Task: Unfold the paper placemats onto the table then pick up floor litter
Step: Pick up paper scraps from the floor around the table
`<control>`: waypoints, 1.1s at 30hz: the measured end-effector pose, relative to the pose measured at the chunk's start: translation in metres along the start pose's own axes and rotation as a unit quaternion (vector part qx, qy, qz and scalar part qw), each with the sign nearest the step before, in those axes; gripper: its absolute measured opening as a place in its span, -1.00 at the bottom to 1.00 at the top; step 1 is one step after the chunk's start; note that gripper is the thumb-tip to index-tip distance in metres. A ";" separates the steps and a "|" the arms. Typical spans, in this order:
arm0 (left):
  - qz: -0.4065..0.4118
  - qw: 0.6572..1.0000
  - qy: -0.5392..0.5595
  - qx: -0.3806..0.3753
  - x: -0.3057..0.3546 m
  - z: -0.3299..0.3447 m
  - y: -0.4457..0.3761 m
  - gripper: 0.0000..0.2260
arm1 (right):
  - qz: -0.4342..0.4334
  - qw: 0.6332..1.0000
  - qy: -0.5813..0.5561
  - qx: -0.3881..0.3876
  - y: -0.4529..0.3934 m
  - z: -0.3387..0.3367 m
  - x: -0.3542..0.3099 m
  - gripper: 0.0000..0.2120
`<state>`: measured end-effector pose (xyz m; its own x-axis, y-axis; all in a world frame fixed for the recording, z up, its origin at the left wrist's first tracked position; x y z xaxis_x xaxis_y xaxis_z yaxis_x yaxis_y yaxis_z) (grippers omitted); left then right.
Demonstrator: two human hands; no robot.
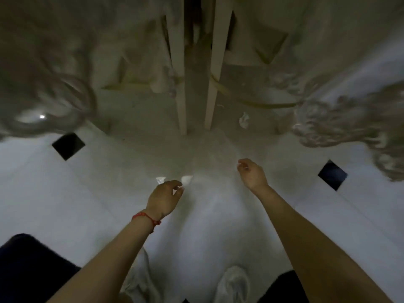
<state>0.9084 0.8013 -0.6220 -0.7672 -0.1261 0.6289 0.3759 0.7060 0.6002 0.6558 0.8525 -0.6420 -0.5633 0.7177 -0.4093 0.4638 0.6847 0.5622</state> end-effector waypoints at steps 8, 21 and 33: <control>0.025 0.998 0.031 0.044 -0.050 0.057 -0.108 -0.73 | -0.058 0.988 0.119 0.075 -0.158 0.044 0.030 -0.66; 0.032 0.993 0.033 0.108 -0.105 0.081 -0.146 -0.74 | -0.092 0.937 0.288 0.177 -0.264 0.067 0.034 -0.58; 0.003 0.999 0.023 0.037 -0.077 0.063 -0.071 -0.72 | -0.129 0.976 0.125 0.120 -0.108 0.112 0.029 -0.79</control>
<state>0.9085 0.8050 -0.7439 -0.7404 -0.1520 0.6548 0.3390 0.7567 0.5590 0.6659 0.8138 -0.7951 -0.8179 0.4846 -0.3101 0.4144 0.8701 0.2668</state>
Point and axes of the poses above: each hand's wrist, its own y-axis away from the middle knuckle, its own z-axis out of the palm, x = y × z, the point moved 2 cm from there along -y, towards the middle knuckle, and after that the axes turned 12 degrees about y, right-handed, at the moved point
